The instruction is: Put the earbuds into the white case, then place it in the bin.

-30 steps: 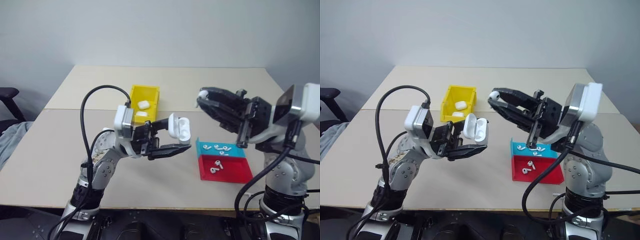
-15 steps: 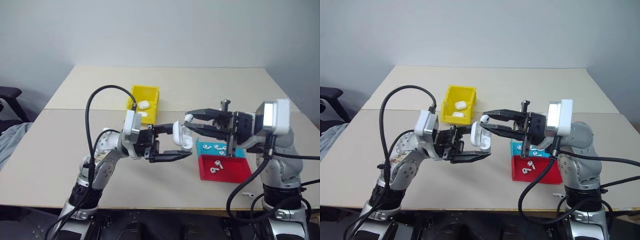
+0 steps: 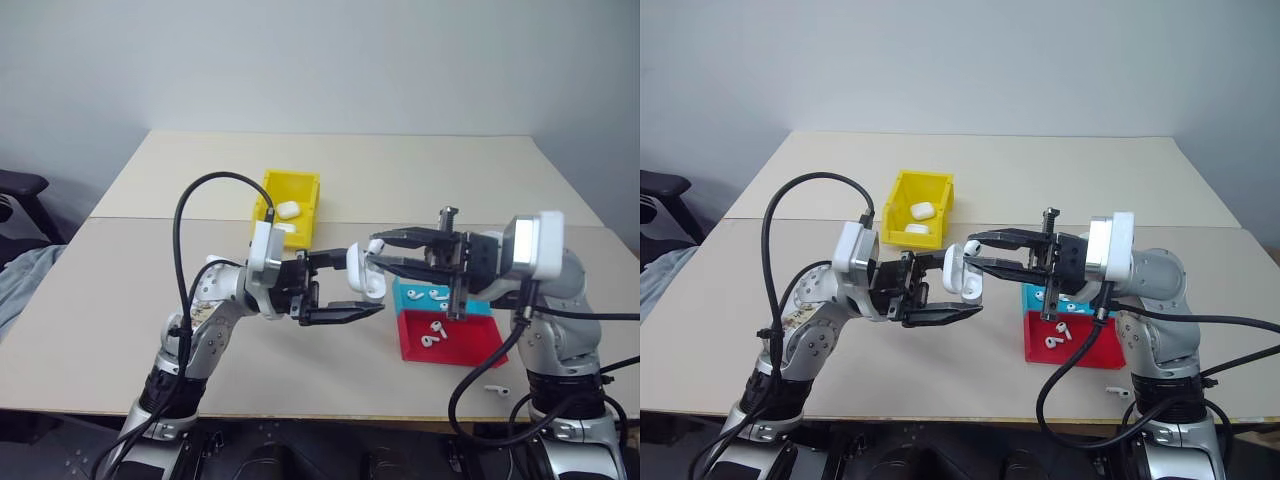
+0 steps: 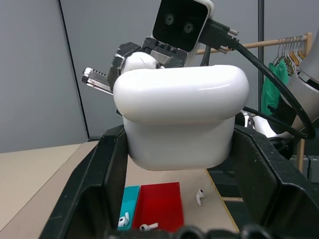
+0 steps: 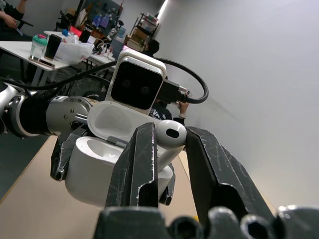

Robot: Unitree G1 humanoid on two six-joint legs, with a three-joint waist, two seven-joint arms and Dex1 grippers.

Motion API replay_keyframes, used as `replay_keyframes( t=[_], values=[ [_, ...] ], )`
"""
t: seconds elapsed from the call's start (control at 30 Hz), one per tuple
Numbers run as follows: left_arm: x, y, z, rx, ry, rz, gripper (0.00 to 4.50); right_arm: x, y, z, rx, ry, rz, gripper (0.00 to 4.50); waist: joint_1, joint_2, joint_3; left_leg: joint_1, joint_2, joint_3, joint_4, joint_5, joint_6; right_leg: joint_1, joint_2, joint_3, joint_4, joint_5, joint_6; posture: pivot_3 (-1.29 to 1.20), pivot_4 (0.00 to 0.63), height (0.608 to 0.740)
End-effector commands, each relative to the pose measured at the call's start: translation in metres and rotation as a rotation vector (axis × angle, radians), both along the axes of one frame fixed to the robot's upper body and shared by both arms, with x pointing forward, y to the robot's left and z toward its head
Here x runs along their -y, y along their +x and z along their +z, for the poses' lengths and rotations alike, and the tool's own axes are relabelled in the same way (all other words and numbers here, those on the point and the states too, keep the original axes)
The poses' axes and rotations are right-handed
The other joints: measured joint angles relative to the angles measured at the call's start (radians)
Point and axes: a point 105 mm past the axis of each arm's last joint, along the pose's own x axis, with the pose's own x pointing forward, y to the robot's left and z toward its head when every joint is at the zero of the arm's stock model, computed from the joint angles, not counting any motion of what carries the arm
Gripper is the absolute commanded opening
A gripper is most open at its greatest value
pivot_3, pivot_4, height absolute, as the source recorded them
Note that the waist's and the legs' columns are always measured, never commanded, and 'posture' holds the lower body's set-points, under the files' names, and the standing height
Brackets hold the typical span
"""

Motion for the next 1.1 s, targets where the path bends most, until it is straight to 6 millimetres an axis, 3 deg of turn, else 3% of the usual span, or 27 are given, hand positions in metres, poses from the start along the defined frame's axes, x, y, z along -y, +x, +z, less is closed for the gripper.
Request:
replay_keyframes(
  t=[0.03,0.1,0.13,0.27,0.43,0.6,0.73,0.87,1.0,1.1],
  values=[
    [0.001,-0.006,0.010,0.057,-0.038,-0.016,2.78,0.002,-0.001,0.000,0.032,-0.022,-0.012,0.87,0.000,0.000,0.000,0.000,0.000,0.000,0.000,0.000,0.000,0.000,0.000,0.000,0.000,0.000,0.000,0.00,0.150,0.740],
    [0.001,-0.005,0.010,0.056,-0.043,-0.014,2.78,0.001,-0.001,-0.003,0.030,-0.040,-0.004,0.87,0.000,0.000,0.000,0.000,0.000,0.000,0.000,0.000,0.000,0.000,0.000,0.000,0.000,0.000,0.000,0.00,0.150,0.740],
    [0.001,-0.004,0.009,0.055,-0.042,-0.012,2.78,0.001,-0.002,-0.004,0.030,-0.049,-0.001,1.39,0.000,0.000,0.000,0.000,0.000,0.000,0.000,0.000,0.000,0.000,0.000,0.000,0.000,0.000,0.000,0.00,0.150,0.740],
    [0.002,-0.003,0.008,0.053,-0.044,-0.009,2.78,0.000,-0.001,-0.009,0.047,-0.074,-0.012,2.61,0.000,0.000,0.000,0.000,0.000,0.000,0.000,0.000,0.000,0.000,0.000,0.000,0.000,0.000,0.000,0.00,0.150,0.740],
    [0.002,-0.002,0.005,0.051,-0.028,0.002,2.78,0.002,-0.001,-0.011,0.051,-0.102,-0.014,2.61,0.000,0.000,0.000,0.000,0.000,0.000,0.000,0.000,0.000,0.000,0.000,0.000,0.000,0.000,0.000,0.00,0.150,0.740],
    [-0.008,0.004,-0.013,0.069,0.059,0.069,2.78,0.027,0.003,-0.007,-0.041,-0.240,-0.073,2.61,0.002,0.000,0.000,0.000,0.000,0.000,0.000,0.000,0.000,0.000,0.000,0.000,-0.001,0.000,0.000,0.00,0.150,0.740],
    [-0.022,0.007,-0.037,0.090,0.171,0.131,2.78,0.054,0.035,-0.012,-0.185,-0.509,-0.295,2.61,-0.005,0.001,0.000,0.000,0.000,0.001,0.000,0.000,0.000,-0.001,-0.001,0.001,0.000,0.000,-0.001,0.00,0.150,0.740],
    [-0.029,0.005,-0.051,0.093,0.216,0.161,2.78,0.085,0.070,-0.031,-0.153,-0.849,-0.514,2.61,-0.009,0.001,0.000,0.002,0.001,0.002,-0.002,0.000,0.000,-0.002,0.000,0.001,0.000,-0.001,-0.002,0.00,0.150,0.740],
    [-0.026,0.002,-0.055,0.090,0.210,0.179,2.78,0.109,0.094,-0.056,-0.093,-1.177,-0.580,2.61,-0.010,0.001,0.001,0.001,0.000,0.004,-0.003,0.000,0.000,-0.002,-0.001,0.002,-0.001,-0.001,-0.001,0.00,0.150,0.740],
    [-0.023,0.002,-0.055,0.093,0.199,0.190,2.78,0.110,0.106,-0.066,-0.063,-1.301,-0.552,2.61,-0.010,0.001,0.001,-0.001,0.000,0.005,-0.002,0.000,0.000,-0.004,-0.001,0.003,-0.001,0.000,-0.001,0.00,0.150,0.740]
  ],
)
